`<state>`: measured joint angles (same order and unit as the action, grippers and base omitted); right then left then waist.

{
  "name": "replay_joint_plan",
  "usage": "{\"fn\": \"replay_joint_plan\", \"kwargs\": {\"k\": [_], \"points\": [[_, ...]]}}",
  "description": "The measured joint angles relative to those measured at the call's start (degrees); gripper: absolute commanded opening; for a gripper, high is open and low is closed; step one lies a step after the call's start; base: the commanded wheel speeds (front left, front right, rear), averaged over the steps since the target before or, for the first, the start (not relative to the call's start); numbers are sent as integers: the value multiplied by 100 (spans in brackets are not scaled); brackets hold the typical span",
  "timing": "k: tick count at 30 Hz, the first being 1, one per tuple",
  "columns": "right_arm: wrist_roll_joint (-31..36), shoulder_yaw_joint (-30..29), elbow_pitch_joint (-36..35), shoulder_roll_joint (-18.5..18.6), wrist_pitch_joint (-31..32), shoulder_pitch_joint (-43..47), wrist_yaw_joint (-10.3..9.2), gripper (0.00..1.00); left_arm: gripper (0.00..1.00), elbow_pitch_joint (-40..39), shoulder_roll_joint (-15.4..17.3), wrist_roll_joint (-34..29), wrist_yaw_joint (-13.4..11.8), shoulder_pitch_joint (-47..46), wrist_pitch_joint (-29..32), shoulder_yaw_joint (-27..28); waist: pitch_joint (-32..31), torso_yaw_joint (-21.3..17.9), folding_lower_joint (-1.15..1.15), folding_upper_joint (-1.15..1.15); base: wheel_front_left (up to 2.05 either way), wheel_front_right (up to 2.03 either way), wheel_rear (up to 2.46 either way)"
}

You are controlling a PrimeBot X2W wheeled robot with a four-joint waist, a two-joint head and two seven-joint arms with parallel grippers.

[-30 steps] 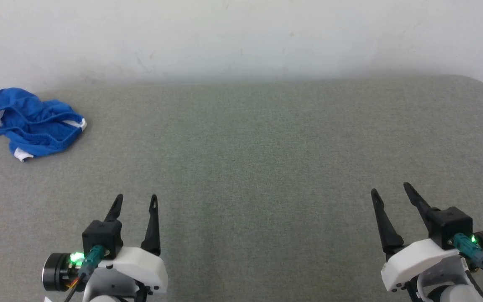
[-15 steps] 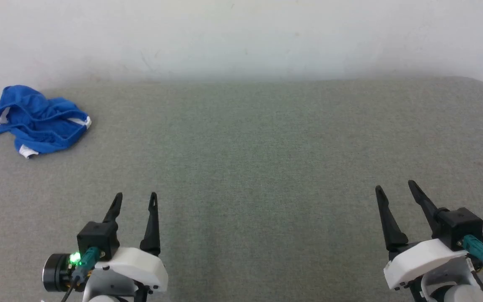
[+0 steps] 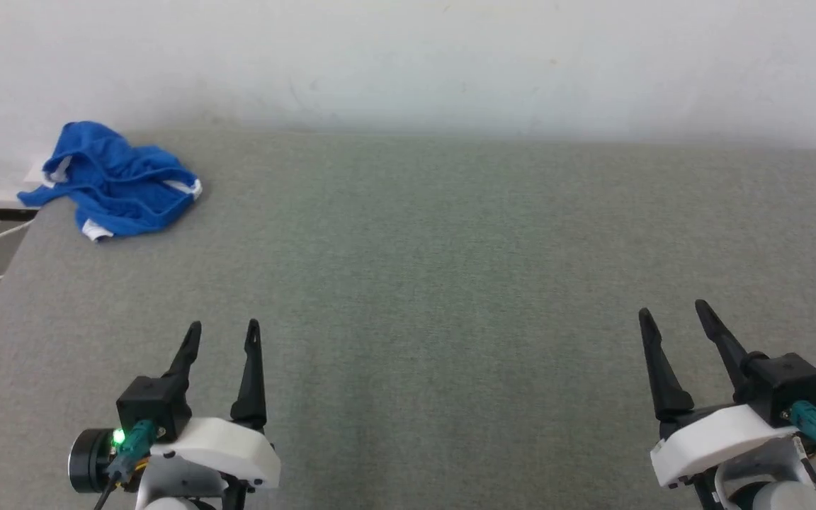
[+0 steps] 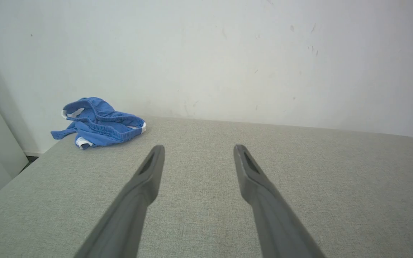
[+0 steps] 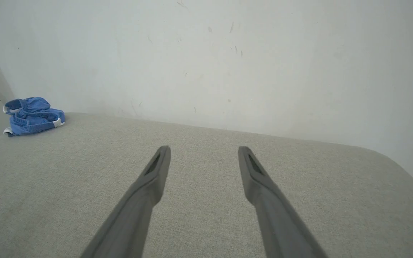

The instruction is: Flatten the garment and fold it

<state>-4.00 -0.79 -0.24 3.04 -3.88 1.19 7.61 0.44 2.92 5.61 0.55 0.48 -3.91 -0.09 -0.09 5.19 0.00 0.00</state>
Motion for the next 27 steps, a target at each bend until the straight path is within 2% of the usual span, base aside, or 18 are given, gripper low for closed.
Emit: {"fn": "replay_joint_plan", "kwargs": {"k": [27], "points": [[107, 304, -79, -1, -327, -2, 0, 100, 100, 2, 1, 190, 91, 5, -320, 172, 4, 1163, 0, 0, 0, 0, 0]]}}
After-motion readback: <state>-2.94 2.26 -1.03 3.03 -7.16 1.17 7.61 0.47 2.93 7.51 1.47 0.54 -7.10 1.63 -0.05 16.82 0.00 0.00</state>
